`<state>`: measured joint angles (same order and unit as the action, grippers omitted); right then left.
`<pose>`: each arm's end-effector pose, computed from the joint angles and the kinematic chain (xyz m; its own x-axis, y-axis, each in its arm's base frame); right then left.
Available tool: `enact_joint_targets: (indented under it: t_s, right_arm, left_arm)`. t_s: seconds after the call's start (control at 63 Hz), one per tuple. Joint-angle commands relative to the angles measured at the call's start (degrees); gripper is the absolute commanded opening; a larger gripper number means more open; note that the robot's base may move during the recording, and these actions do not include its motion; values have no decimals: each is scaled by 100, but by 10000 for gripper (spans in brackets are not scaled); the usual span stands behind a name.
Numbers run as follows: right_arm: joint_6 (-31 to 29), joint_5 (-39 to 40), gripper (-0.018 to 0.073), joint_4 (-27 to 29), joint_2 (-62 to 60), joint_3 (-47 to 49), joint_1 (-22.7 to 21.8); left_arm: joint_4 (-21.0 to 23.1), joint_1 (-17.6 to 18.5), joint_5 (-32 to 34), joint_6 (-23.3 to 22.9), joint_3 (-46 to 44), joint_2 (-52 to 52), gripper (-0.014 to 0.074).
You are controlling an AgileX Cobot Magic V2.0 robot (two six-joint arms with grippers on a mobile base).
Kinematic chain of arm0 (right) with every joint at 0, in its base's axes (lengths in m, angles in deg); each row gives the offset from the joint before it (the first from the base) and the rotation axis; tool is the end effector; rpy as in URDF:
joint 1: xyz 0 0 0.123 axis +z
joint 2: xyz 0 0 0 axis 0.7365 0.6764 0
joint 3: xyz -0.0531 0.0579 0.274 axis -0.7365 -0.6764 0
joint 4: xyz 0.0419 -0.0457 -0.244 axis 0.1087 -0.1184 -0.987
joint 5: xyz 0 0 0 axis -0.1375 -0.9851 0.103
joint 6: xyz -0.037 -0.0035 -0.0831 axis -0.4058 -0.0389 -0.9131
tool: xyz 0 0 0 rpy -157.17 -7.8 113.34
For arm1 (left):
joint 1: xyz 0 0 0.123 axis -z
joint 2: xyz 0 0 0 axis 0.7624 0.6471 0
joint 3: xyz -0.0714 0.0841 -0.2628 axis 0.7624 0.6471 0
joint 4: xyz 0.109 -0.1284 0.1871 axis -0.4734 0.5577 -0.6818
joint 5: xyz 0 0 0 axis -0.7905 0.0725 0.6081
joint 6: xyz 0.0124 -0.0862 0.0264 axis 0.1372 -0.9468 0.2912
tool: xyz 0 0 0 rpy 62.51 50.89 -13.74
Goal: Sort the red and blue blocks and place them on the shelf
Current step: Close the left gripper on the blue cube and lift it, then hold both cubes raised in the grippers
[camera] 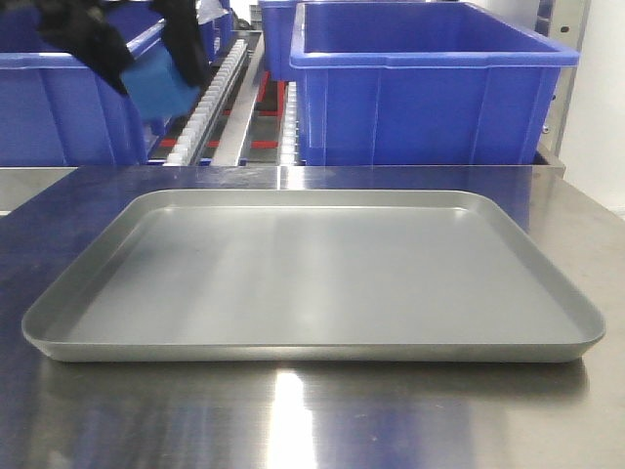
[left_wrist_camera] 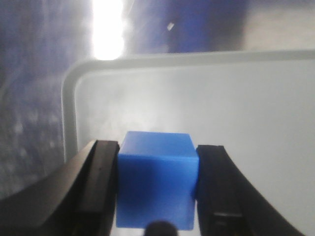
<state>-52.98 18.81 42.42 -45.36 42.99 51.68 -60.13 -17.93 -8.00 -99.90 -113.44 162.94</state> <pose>0.0860 0.0072 0.3081 -0.0783 0.0893 -0.9929 -0.0759 0.9926 0.0952 0.2878 -0.1729 0.3282 -0.8094 0.0626 -0.5839 0.2136 0.9576 -0.1935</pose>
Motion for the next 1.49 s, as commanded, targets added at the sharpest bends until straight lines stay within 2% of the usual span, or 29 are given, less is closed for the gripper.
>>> enact_joint_targets:
  t_s: [0.0,0.143,0.254,0.381,0.524,0.667,0.778,1.001,1.064,1.175,1.477]
  right_arm:
    - [-36,513,375,15,23,159,-36]
    - [-36,513,375,15,23,159,-36]
    - [-36,513,375,15,23,159,-36]
    - [-36,513,375,15,23,159,-36]
    - [-36,513,375,15,23,159,-36]
    - [-36,513,375,15,23,159,-36]
    - [-36,513,375,15,23,159,-36]
    - [-36,513,375,15,23,159,-36]
    - [-36,513,375,15,23,159,-36]
    - [-36,513,375,15,23,159,-36]
    - [-36,513,375,15,23,159,-36]
  left_arm:
    - [193,-95,964,603,265,-692,321]
    - [810,-400,1962,1649,1100,-1448,321]
    - [950,-712,2461,2132,1708,-2060,321]
    - [975,-1217,2931,2351,2374,-2775,321]
    - [1085,-1862,3482,2373,3118,-3566,321]
    - [1390,-2223,4034,2373,3777,-4256,321]
    - [1683,-2308,4412,2373,4225,-4792,321]
    - [1711,-2321,5125,2373,4938,-5506,321]
    - [1536,-2321,5226,2373,5053,-5567,321]
    - [948,-2321,5248,2373,5155,-5577,321]
    - [948,-2321,5248,2373,5155,-5577,321]
